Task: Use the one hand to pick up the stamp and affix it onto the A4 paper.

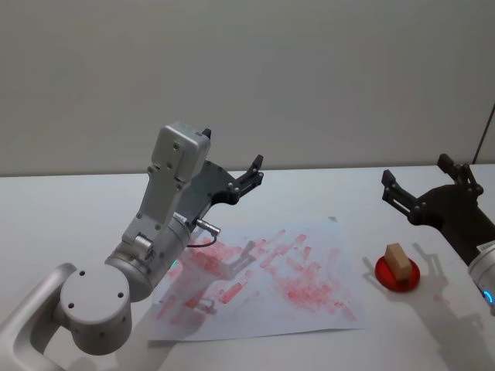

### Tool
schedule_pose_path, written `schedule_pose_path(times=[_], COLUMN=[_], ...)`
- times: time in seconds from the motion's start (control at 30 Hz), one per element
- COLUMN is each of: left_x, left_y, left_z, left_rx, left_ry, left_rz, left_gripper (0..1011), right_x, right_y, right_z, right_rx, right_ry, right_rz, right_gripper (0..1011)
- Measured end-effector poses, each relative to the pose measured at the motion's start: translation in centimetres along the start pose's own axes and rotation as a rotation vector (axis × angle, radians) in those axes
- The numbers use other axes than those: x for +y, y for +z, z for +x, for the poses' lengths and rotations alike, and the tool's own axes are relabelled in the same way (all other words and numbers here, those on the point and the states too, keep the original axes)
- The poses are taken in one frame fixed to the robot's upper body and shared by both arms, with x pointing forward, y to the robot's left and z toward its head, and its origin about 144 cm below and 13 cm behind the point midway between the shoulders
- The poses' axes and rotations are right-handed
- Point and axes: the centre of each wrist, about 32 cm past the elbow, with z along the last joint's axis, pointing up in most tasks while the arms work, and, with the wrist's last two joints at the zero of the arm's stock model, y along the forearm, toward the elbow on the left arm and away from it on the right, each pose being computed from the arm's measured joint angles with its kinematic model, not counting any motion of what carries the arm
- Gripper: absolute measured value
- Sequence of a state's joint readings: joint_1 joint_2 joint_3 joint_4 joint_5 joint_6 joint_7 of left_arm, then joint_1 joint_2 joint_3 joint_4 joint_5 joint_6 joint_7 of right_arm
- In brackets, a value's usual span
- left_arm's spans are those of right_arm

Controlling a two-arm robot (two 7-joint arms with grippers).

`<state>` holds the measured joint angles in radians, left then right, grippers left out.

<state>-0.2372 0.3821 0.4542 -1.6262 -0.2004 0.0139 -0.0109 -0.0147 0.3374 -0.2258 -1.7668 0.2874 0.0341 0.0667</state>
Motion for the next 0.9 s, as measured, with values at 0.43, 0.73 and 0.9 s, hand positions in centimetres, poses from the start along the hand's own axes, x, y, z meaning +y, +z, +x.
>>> schedule_pose_path(times=[0.43,0.73,0.9], left_x=[0.00,0.00,0.00], left_y=[0.00,0.00,0.00], left_z=[0.00,0.00,0.00], left_rx=[0.000,0.000,0.000], left_ry=[0.000,0.000,0.000], left_rz=[0.000,0.000,0.000], left_gripper=[1001,1001,1001], right_x=[0.00,0.00,-0.01], right_y=[0.00,0.00,-0.01], right_z=[0.00,0.00,-0.01], right_rx=[0.000,0.000,0.000], right_ry=[0.000,0.000,0.000], right_rz=[0.000,0.000,0.000], right_gripper=[1001,1001,1001])
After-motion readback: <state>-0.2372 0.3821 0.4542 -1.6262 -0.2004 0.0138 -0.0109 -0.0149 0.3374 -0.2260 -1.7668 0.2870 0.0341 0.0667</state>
